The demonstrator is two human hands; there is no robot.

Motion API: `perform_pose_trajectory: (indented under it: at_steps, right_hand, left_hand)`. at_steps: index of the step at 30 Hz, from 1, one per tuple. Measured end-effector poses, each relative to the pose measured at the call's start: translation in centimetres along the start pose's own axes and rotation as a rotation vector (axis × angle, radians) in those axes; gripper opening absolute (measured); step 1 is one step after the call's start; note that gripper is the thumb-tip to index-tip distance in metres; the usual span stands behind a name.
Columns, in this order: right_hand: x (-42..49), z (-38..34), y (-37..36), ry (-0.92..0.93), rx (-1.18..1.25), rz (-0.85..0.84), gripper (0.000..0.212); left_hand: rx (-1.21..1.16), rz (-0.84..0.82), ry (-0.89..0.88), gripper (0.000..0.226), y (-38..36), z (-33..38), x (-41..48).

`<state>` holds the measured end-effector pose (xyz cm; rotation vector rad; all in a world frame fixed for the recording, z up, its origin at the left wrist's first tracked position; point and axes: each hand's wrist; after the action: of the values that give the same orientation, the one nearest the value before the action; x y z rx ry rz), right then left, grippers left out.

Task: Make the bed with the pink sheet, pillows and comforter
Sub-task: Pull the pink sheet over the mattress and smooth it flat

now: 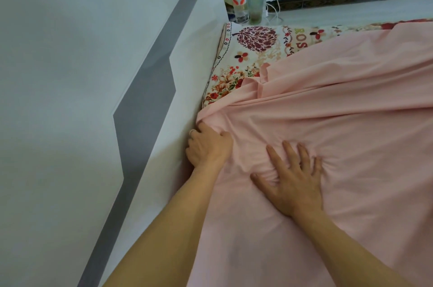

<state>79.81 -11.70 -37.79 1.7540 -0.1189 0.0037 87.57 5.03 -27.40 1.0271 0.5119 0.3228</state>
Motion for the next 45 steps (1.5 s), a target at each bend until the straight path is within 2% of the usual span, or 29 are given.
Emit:
perform_pose_trajectory:
  at_steps: [4,6,11,17,20,23,27,29,33,36,38,39,41,45]
  right_hand:
    - [0.0,-0.1,0.2,0.004,0.004,0.003,0.084]
    - [0.0,-0.1,0.1,0.004,0.002,0.005,0.084]
    - [0.3,-0.1,0.0,0.012,0.012,0.029,0.084]
    - [0.0,-0.2,-0.1,0.007,0.016,0.018,0.083]
    - [-0.2,-0.1,-0.1,0.005,0.02,0.022,0.082]
    - [0.0,-0.1,-0.2,0.01,0.025,0.036,0.081]
    - [0.2,0.1,-0.3,0.012,0.023,0.051,0.08]
    - [0.2,0.0,-0.2,0.008,0.018,0.046,0.08]
    - [0.2,-0.1,-0.2,0.001,0.017,0.04,0.08]
    - [0.3,0.0,-0.1,-0.006,0.001,-0.003,0.082]
    - [0.3,0.0,-0.1,-0.009,-0.006,-0.024,0.083]
    - [0.3,0.0,0.0,-0.011,-0.01,-0.028,0.083]
    - [0.1,-0.1,0.1,-0.015,-0.012,-0.027,0.083]
    - [0.1,0.0,0.1,-0.009,-0.025,-0.026,0.085]
  left_hand:
    - [-0.137,-0.123,0.036,0.067,0.5,0.9,1.7]
    - [-0.158,-0.115,0.012,0.068,0.6,1.6,2.5]
    - [-0.202,-0.087,0.006,0.053,0.1,1.9,4.0]
    - [-0.215,-0.136,-0.113,0.057,0.5,1.3,4.9]
    - [-0.232,-0.212,-0.061,0.063,0.7,1.6,5.5]
    - [-0.31,-0.217,0.018,0.064,0.9,2.6,6.0]
    - [-0.402,-0.227,0.017,0.063,0.8,3.0,6.8]
    - [-0.324,-0.151,-0.04,0.06,0.5,2.3,6.8]
    - [-0.046,0.116,-0.188,0.047,-1.3,0.3,3.8]
    - [0.248,0.278,-0.555,0.053,-2.3,-2.5,0.8]
    - [0.364,0.229,-0.791,0.057,-3.3,-5.0,-1.5]
    - [0.389,0.167,-0.853,0.057,-3.7,-6.3,-2.5]
    - [0.399,0.061,-0.835,0.06,-4.4,-8.6,-3.6]
    - [0.282,0.017,-0.686,0.065,-5.2,-10.4,-1.8]
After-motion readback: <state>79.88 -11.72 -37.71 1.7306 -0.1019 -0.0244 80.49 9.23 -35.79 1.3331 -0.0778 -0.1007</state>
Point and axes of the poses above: each hand's wrist, its own x-axis towards the middle knuckle, its own y-axis out of the back of the hand, z = x × y, and after that the axes turned 7 degrees about -x, right-handed
